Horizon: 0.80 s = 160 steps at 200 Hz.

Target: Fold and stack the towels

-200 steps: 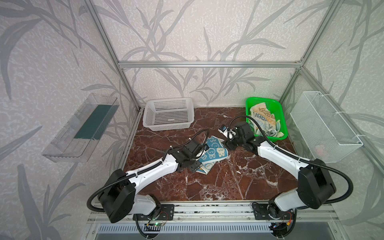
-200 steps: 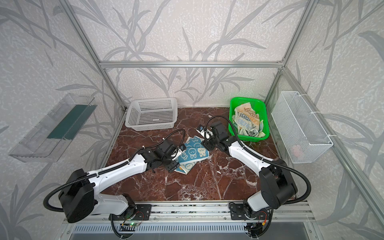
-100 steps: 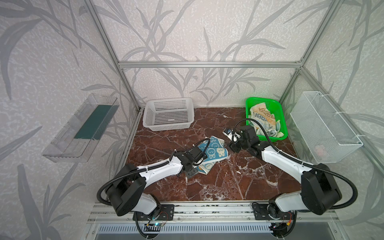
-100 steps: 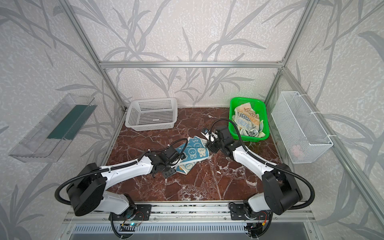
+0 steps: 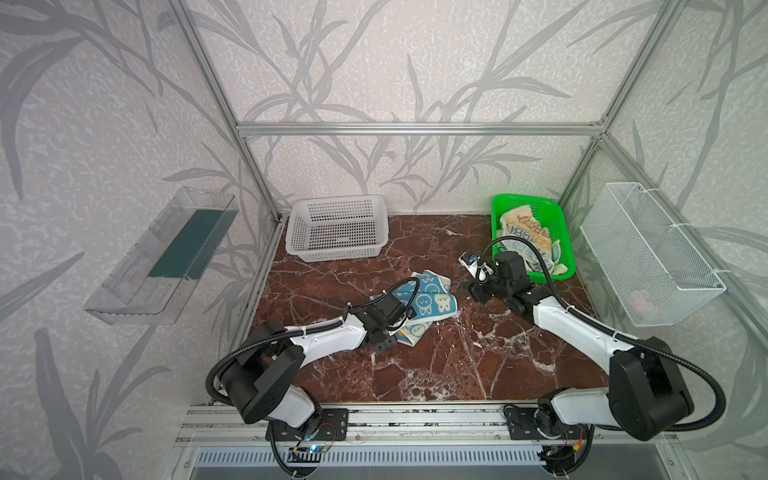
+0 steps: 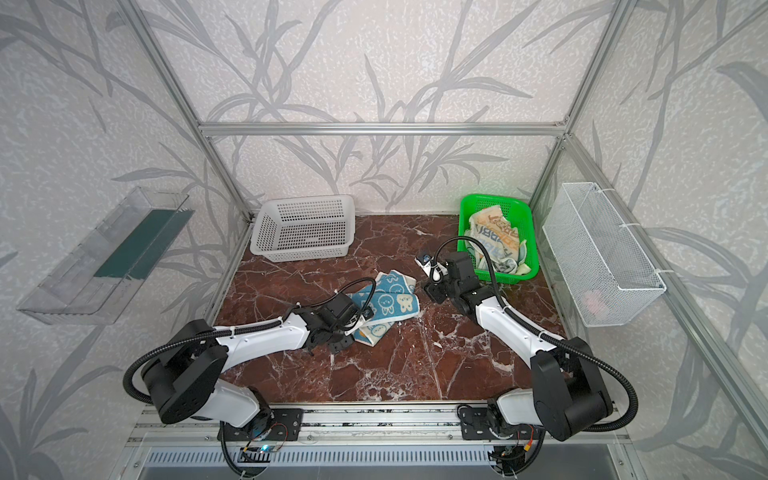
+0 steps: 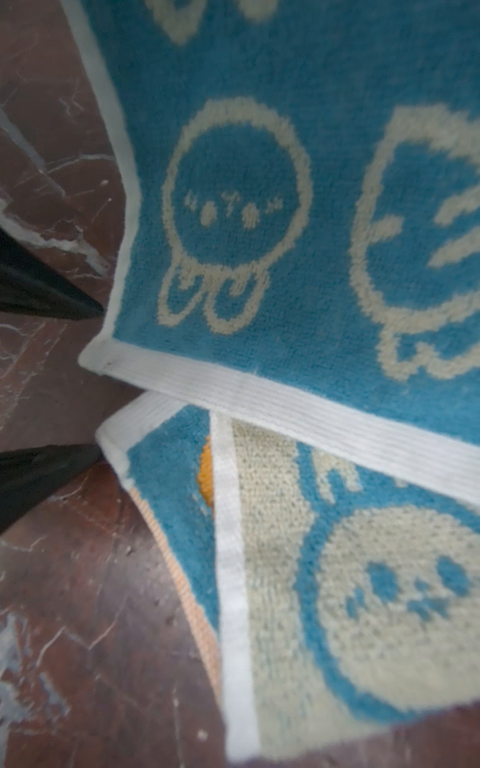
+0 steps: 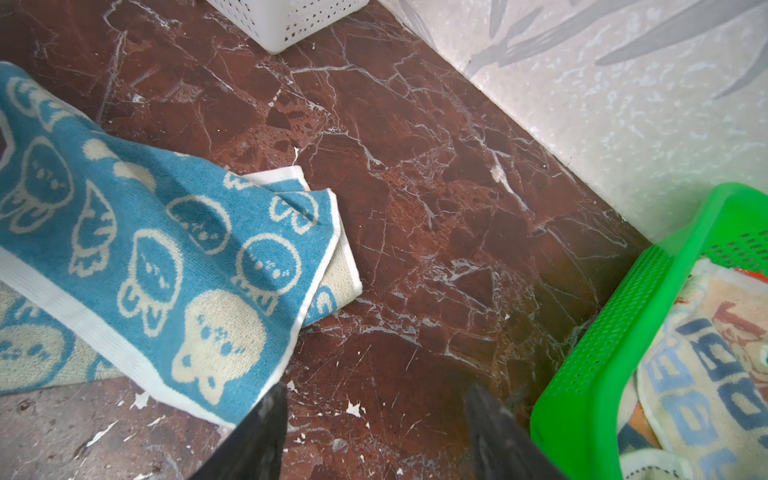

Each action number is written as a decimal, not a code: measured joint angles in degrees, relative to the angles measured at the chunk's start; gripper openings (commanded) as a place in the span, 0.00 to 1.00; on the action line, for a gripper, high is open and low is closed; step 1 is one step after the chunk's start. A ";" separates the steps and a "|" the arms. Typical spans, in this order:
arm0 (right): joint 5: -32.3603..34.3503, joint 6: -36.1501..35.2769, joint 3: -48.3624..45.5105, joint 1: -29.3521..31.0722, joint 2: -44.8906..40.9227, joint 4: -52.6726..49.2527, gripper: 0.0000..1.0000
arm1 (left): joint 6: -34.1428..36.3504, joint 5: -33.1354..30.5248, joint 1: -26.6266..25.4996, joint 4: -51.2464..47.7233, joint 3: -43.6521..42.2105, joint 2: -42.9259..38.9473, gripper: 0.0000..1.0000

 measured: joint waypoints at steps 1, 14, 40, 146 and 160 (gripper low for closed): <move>0.00 0.04 0.00 0.00 0.00 0.04 0.67 | -0.04 0.00 0.04 0.04 0.07 0.07 0.39; 0.02 0.13 0.00 0.02 0.02 0.17 0.67 | 0.04 0.22 0.50 0.26 1.22 1.55 0.38; 0.00 0.13 0.00 0.00 0.11 0.20 0.67 | 0.00 -0.07 1.14 1.07 2.86 3.54 0.37; -3.50 -2.10 0.00 0.00 0.66 2.73 0.67 | 2.08 0.83 5.95 2.12 -0.68 -1.51 0.48; -3.67 -2.19 0.00 0.00 1.16 2.82 0.67 | 2.86 1.75 6.56 2.51 -0.68 -1.75 0.47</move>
